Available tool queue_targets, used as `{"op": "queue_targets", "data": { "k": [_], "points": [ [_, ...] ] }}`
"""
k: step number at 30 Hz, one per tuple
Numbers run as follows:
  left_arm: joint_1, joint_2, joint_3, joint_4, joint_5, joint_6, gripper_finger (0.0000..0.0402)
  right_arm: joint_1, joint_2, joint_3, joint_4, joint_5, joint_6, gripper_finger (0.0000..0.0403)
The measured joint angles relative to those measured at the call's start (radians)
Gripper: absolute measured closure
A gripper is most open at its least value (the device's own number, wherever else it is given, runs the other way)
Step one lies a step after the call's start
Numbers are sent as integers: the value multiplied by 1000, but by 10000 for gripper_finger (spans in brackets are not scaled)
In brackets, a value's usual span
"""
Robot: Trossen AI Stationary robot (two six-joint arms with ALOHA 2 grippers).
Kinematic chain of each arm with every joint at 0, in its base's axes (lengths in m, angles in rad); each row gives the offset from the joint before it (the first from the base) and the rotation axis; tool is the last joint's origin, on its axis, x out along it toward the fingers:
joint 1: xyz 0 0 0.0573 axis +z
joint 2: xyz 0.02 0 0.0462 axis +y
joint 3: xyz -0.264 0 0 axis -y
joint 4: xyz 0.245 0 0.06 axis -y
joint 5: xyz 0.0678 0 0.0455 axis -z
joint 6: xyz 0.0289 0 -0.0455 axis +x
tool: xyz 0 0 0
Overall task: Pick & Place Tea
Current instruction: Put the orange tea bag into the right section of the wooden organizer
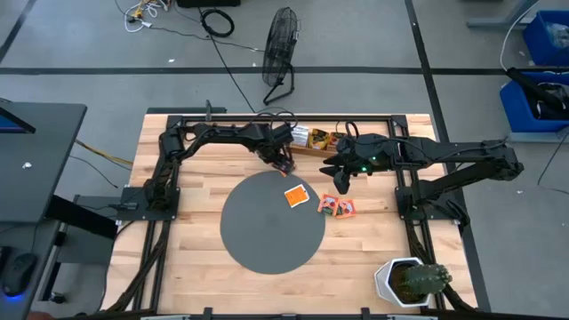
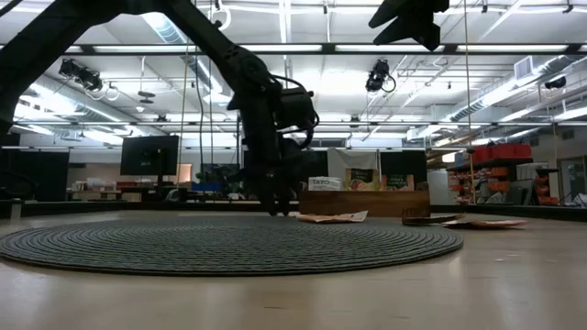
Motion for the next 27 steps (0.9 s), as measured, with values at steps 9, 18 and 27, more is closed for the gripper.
{"op": "queue_targets", "data": {
  "k": [9,18,27],
  "points": [
    [0,1,-19,-14,17,72,392,0,0,0,0,7,0,240],
    [-6,-46,-28,-69,72,168,400,0,0,0,-4,7,0,240],
    [-6,-168,-28,-98,31,230,400,0,0,-1,-7,44,0,240]
  ]
}}
